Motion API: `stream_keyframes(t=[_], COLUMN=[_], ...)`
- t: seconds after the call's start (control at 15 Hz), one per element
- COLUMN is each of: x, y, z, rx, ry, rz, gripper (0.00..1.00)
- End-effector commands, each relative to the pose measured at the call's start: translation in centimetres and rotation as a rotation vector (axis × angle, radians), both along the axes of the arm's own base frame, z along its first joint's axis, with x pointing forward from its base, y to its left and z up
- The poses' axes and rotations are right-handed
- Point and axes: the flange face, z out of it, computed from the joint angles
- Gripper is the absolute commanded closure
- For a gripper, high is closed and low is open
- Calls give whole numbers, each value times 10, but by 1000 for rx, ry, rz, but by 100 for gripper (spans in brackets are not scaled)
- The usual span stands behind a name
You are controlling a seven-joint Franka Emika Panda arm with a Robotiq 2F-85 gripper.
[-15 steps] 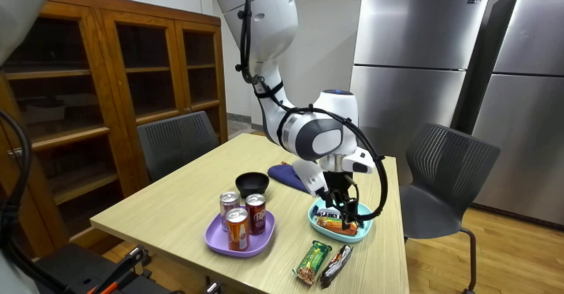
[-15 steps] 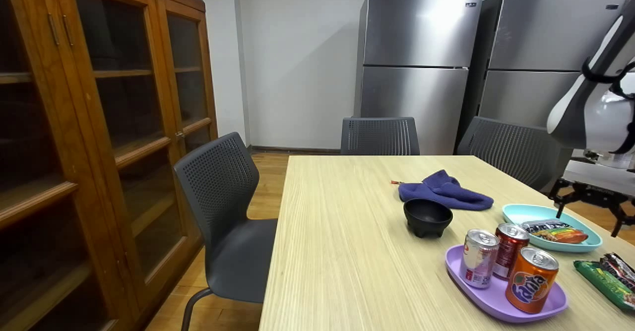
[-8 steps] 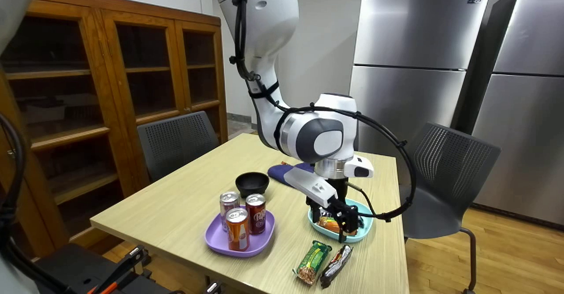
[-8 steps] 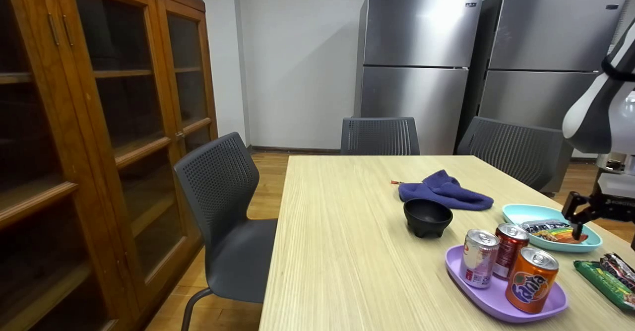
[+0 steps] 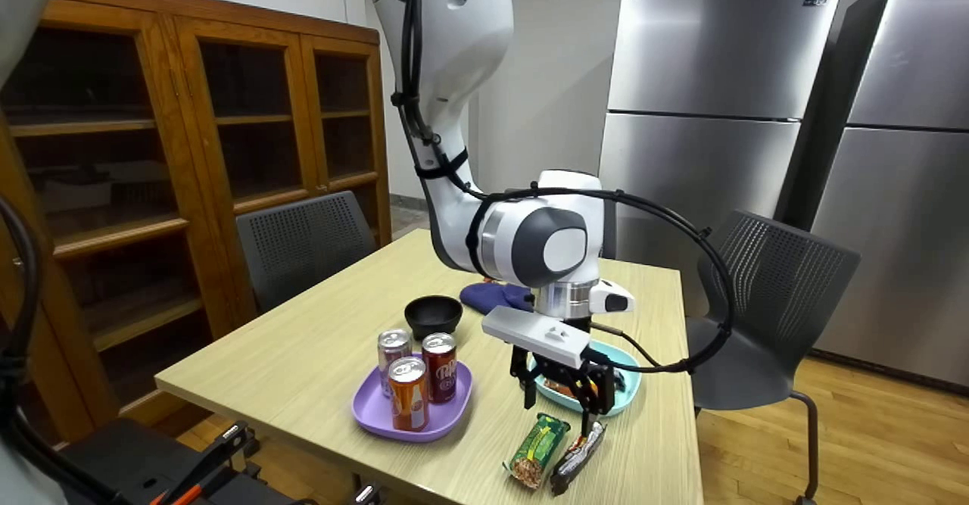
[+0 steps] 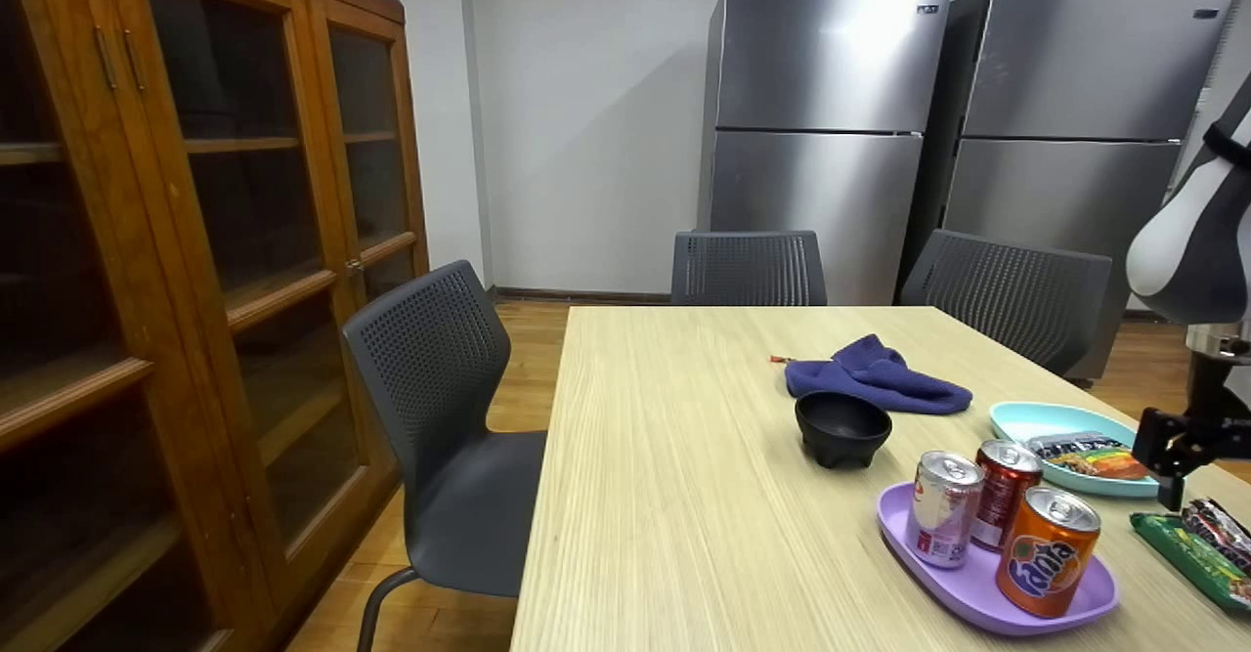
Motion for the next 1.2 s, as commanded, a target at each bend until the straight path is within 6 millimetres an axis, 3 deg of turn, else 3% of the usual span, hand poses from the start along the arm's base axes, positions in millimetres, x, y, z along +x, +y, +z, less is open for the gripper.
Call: stream_keyframes(t=[0.0,1.13], x=[-6,-6], y=[9,28], z=[5,-23], rx=[11,79], ry=[28,50], rz=[80,83], gripper=[0,0])
